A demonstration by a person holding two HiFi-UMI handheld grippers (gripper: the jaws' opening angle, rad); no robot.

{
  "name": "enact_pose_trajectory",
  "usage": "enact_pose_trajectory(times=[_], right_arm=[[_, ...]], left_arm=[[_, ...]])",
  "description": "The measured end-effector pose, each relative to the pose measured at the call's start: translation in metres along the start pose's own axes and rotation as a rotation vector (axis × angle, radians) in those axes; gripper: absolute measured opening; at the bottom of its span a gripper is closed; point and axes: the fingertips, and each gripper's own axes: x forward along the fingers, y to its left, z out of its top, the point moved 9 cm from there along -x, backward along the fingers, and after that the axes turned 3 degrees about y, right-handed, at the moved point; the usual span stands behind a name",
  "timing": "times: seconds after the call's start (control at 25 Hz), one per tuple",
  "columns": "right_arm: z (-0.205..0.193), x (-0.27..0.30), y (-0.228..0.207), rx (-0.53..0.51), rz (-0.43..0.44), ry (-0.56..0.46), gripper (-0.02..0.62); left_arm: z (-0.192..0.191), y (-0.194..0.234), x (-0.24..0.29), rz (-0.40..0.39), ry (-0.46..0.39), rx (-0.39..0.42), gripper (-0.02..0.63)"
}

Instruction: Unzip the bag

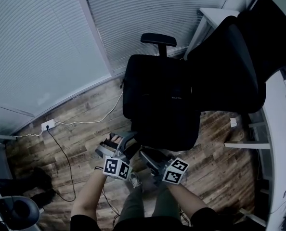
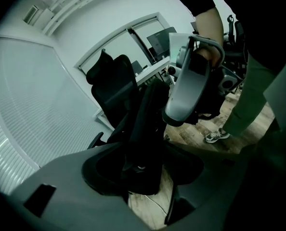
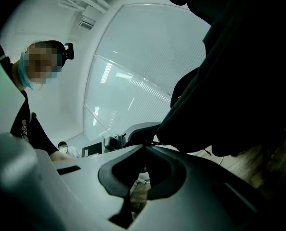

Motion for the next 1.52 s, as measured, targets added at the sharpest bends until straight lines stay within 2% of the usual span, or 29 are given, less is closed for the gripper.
enact_pose_trajectory(times=[0.04, 0.44, 0.92, 1.52], right_arm=[[0.001, -0.001, 0.000, 0.005, 0.002, -0.003, 0.044], [0.006, -0.016, 0.004, 0.064, 0.021, -0.040, 0.044], [0.030, -0.049, 0.004, 0.107, 0.008, -0.036, 0.044], [0.065, -0.112, -0.013, 0.145, 0.013, 0.018, 0.044]], left_arm=[[0.002, 0.000, 0.002, 0.000, 0.001, 0.010, 0.228], [0.010, -0.001, 0.004, 0.020, 0.030, 0.043, 0.120], [0.025, 0.012, 0.010, 0.023, 0.113, -0.072, 0.106], [0.038, 0.018, 0.023, 0.058, 0.264, -0.243, 0.104]])
